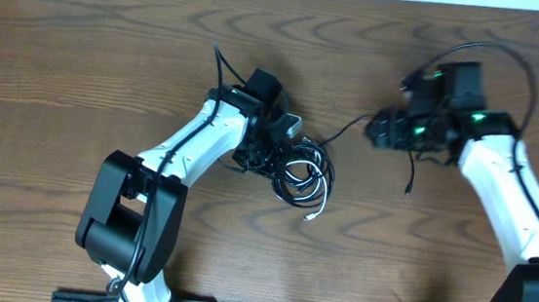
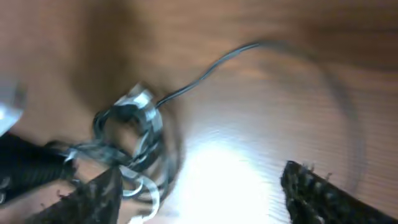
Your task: Untangle cables
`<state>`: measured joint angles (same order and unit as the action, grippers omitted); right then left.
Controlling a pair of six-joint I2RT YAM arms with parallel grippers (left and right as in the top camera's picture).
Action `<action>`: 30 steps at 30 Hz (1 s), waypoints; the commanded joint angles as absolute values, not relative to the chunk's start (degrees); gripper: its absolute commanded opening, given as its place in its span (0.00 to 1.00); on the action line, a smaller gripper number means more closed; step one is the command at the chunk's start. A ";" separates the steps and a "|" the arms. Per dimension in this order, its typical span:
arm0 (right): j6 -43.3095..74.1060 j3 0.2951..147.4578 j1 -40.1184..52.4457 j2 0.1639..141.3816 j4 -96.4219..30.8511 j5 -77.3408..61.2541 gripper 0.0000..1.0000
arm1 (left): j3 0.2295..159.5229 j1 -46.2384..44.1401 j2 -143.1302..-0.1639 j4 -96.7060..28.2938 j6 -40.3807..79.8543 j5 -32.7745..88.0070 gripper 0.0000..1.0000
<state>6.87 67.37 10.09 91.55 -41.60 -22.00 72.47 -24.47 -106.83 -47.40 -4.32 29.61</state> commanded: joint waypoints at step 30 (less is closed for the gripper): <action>11.51 63.22 19.81 92.71 -34.92 -29.02 0.84 | 73.43 -24.16 -81.12 -40.73 -4.34 50.39 0.07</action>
